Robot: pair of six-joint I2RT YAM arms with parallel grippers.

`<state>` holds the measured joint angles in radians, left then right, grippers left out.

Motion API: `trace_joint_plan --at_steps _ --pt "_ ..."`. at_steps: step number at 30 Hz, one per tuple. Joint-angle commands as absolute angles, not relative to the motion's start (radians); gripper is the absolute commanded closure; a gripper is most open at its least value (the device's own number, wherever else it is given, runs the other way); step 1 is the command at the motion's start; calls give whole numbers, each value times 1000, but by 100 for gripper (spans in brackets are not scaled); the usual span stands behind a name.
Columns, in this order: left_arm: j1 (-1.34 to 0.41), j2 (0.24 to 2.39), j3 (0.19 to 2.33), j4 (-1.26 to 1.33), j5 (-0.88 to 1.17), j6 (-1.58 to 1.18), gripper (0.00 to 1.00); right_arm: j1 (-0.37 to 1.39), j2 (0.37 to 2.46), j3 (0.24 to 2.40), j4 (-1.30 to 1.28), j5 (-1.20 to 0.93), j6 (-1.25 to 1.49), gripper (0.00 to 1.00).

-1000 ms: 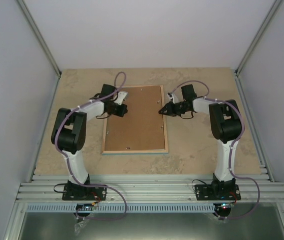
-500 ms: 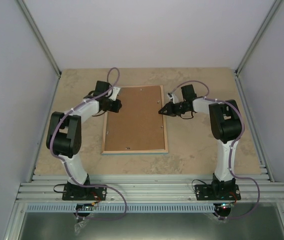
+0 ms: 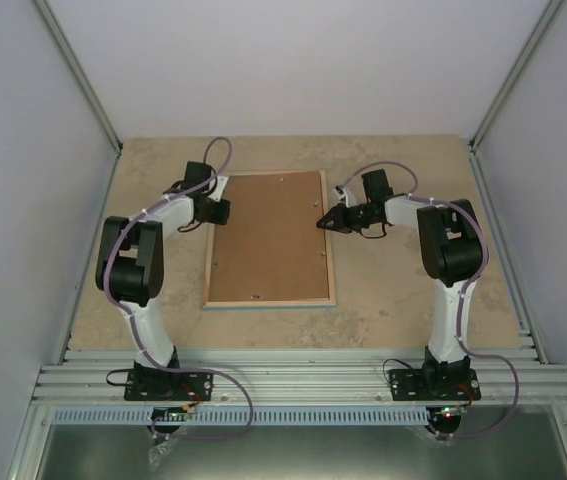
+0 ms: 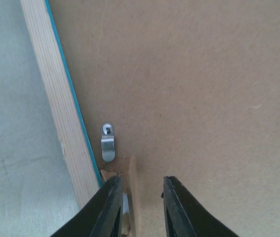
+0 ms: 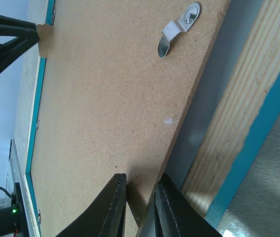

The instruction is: Put the photo into the frame

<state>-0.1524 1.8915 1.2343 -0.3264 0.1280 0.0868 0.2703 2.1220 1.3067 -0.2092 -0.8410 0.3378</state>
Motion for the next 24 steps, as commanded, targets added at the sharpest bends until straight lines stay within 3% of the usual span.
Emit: trace_joint_plan --at_steps 1,7,13,24 --pt "-154 1927 1245 -352 91 101 74 261 2140 1287 -224 -806 324 82" --pt "-153 1944 1244 -351 82 111 72 259 2143 1286 -222 -807 325 82" --pt "-178 1930 1224 -345 126 154 100 259 2145 1285 -218 -804 327 84" --pt "-314 1871 1140 -323 146 420 100 259 2162 1290 -213 -799 338 91"
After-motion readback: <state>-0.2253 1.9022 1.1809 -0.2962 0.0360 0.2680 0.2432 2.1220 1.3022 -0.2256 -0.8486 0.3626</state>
